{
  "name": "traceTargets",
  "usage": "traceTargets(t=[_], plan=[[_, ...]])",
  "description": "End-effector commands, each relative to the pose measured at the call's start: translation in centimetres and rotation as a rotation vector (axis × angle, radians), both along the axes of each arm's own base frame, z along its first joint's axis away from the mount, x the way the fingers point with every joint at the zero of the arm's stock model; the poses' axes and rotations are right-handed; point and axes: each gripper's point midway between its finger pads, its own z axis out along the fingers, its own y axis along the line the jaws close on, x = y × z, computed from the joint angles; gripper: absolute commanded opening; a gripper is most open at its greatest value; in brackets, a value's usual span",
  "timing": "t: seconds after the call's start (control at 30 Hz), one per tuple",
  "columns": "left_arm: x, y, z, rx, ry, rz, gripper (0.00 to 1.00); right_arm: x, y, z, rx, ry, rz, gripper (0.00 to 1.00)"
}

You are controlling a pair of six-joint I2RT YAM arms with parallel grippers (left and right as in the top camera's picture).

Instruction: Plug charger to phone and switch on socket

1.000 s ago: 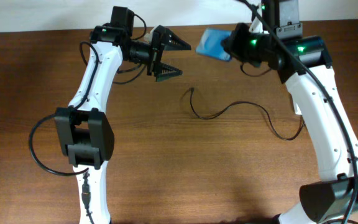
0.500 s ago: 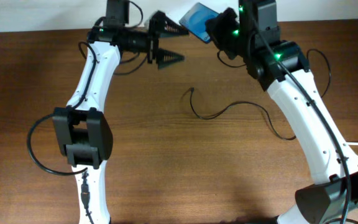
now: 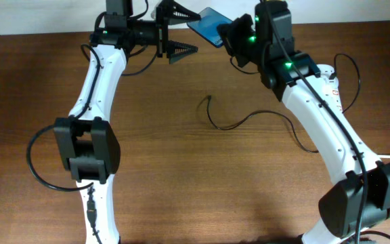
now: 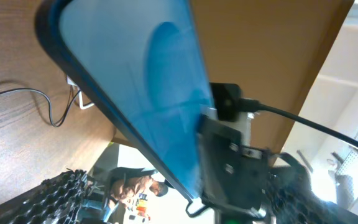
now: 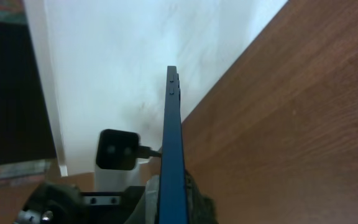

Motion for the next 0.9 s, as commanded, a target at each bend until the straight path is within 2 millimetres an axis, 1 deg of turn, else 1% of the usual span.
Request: traceTargets(t=[0.0,0.13,0.2,0.33,0.4,0.5,0.6,0.7,0.8,0.87], plan=[[0.1,1.1,2.1,0.004,-0.038,0.037,1.0,-0.6,0.0,-0.7,0.034,-0.014,0.093,0.04],[0.5,1.1,1.9,0.015,-0.032,0.057,1.0,-0.4,0.3,-2.3,0.067,-0.042,0.108,0.04],[0.6,1.1,1.8,0.02,-0.033,0.066,1.0,-0.2,0.6,-2.3,0.096,-0.076,0.1,0.04],[0.9,1.2,1.6,0.031,-0.034,0.085,1.0,0.5,1.5,0.6,0.121,-0.214,0.109,0.04],[1.0,1.2,1.6,0.033,-0.035,0.088,1.0,0.7,1.5,1.1,0.124,-0.235,0.092,0.04],[1.1,1.1,1.5,0.04,-0.036,0.098,1.0,0.6,1.8,0.9,0.166,-0.198,0.077,0.04],[1.5,0.7,1.2,0.059,-0.022,0.123,1.0,0.3,2.4,0.0,0.208,-0.119,0.035,0.04],[1.5,0.3,1.0,0.063,0.014,0.132,0.99,0.2,2.4,-1.3,0.243,-0.034,-0.034,0.04],[1.8,0.3,0.9,0.072,0.031,0.152,0.95,0.1,2.5,-1.9,0.261,0.011,-0.071,0.04],[2.1,0.4,0.7,0.079,0.054,0.171,0.89,0.0,2.6,-2.1,0.269,0.024,-0.083,0.04]])
